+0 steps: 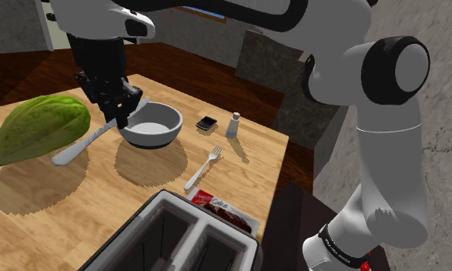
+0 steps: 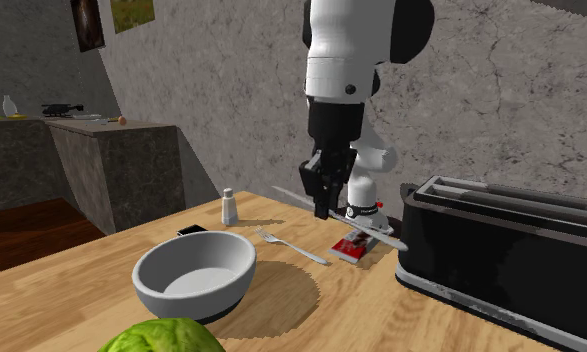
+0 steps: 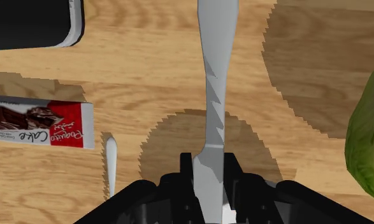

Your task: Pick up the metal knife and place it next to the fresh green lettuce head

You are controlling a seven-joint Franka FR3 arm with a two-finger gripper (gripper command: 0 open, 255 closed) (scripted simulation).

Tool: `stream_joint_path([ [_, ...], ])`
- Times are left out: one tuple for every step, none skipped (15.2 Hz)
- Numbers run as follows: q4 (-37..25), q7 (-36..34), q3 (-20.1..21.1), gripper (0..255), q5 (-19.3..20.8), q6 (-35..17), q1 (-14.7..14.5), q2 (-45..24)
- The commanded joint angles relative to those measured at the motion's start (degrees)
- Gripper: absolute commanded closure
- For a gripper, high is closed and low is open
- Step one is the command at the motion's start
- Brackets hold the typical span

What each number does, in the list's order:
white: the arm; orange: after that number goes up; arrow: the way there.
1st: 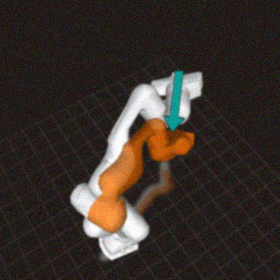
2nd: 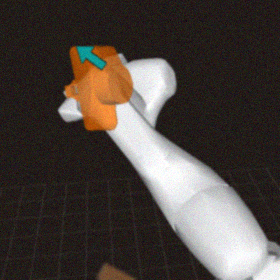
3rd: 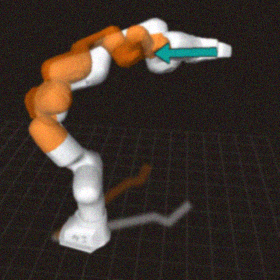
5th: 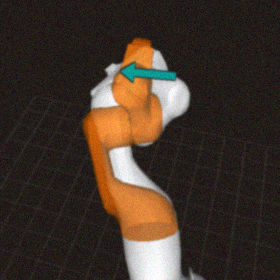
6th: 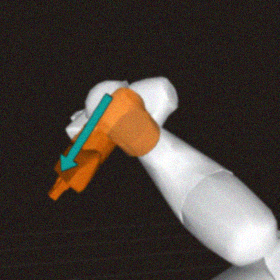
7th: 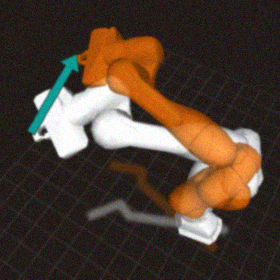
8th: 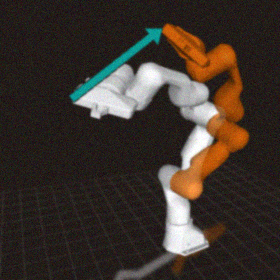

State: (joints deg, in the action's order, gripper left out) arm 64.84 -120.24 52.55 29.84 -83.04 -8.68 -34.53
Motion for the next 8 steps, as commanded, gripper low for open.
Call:
stream_joint_path([
  [2.0, -0.4, 0.1, 255, 0.0, -1.7, 0.6, 0.0],
  [3.1, -0.6, 0.1, 255, -0.1, -2.6, 1.1, 0.1],
  [4.1, -0.7, 0.2, 255, -0.1, -3.4, 1.5, 0.2],
  [5.1, -0.9, 0.2, 255, -0.2, -4.2, 1.9, 0.3],
  [6.1, -1.0, 0.3, 255, -0.2, -5.1, 2.2, 0.3],
  [7.0, -1.2, 0.3, 255, -0.2, -5.8, 2.5, 0.4],
  [7.9, -1.3, 0.3, 255, -0.2, -6.6, 2.8, 0.4],
  [8.8, -1.5, 0.3, 255, -0.2, -7.4, 3.1, 0.4],
])
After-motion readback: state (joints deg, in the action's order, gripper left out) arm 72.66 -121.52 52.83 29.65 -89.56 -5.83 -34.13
